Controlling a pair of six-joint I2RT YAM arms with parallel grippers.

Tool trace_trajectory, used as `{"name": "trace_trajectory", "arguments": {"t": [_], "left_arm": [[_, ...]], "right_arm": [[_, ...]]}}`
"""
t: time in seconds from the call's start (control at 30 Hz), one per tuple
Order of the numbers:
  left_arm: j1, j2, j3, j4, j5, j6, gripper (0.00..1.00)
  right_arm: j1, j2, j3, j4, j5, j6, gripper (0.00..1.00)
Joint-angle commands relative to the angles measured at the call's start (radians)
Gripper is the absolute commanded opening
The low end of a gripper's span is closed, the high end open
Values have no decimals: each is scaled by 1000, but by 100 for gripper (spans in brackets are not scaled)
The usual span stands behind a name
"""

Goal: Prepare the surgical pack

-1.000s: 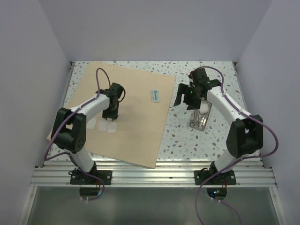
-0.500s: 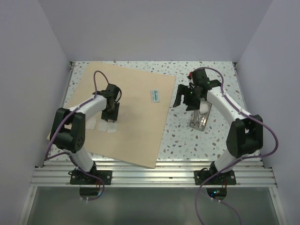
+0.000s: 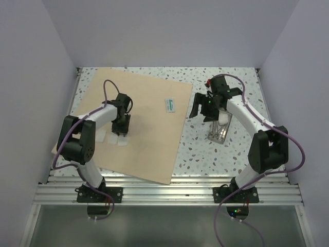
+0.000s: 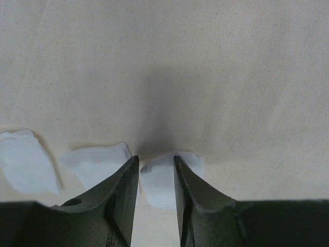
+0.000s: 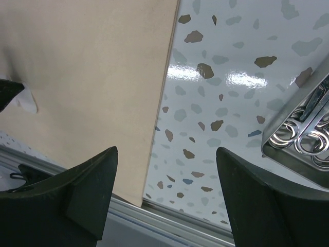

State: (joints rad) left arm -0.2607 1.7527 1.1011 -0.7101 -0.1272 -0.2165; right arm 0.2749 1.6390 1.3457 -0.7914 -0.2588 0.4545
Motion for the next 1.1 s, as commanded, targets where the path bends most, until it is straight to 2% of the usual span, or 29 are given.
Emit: {"name": "trace_trajectory", "arguments": {"t": [0.0, 0.07, 0.17, 0.23, 0.4, 0.77, 1.07], "left_arm": [[11, 25, 2, 20, 15, 17, 37], [12, 28, -1, 26, 20, 19, 36], [12, 30, 5, 26, 24, 16, 29], [12, 24, 6, 21, 21, 11, 16], [12, -27, 34, -29, -20, -26, 0], [12, -62, 124, -209, -83, -84, 0], [15, -16, 132, -198, -215, -38, 0]], "right_arm": [[6, -1, 13, 14, -31, -5, 81], [6, 1, 13, 17, -31, -7, 81], [6, 7, 13, 15, -36, -10, 81], [7, 8, 13, 18, -37, -10, 81], [12, 10, 26, 17, -42, -11, 81], [21, 7, 23, 27, -62, -16, 81], [23, -4, 20, 14, -68, -28, 81]]}}
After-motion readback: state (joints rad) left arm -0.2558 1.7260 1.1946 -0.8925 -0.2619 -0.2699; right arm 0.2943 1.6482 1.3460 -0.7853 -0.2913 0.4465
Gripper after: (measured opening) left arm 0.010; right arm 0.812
